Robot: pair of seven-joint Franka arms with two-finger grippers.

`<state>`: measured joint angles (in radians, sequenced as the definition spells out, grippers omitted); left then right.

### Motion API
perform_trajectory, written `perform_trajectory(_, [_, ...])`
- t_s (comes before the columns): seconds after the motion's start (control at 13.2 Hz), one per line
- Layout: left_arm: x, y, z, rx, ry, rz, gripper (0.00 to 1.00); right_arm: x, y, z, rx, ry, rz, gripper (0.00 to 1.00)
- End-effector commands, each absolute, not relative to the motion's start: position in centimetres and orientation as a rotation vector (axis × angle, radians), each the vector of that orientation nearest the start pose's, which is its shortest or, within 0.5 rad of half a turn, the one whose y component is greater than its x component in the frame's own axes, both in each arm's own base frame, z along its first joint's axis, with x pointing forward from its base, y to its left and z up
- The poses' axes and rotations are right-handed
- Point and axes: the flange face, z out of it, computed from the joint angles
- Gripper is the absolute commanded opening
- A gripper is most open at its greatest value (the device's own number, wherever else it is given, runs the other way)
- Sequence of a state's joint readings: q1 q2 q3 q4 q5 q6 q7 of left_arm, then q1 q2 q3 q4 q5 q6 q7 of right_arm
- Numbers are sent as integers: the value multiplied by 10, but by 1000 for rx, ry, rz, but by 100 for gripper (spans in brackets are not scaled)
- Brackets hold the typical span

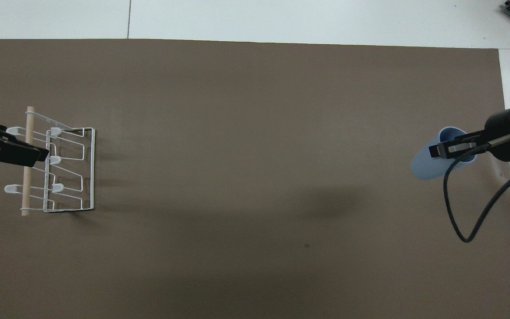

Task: Hang cup on cup holder
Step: 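Carry the cup toward the center while the left gripper rises from the rack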

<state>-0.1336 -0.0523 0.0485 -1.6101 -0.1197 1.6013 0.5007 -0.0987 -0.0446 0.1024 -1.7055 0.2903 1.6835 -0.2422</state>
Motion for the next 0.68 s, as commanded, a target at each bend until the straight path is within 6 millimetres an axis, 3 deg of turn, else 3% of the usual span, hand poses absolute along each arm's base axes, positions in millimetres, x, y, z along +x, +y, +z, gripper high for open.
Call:
perform_trajectory(0.0, [531,-79,640,-3084,1134,-200,100,547,62,601,-2731,-64,-87,0])
perform_trajectory(0.23, [532,-98,640,-2987,1454,-300,100,547,107,610,-2569,245,-36,0])
perform_trajectory(0.38, [531,-102,641,-2972,1548,-334,100,544,142,616,-2479,398,18,0])
perform_trajectory(0.61, [523,-134,643,-2901,1720,-357,100,538,190,629,-2309,632,87,0])
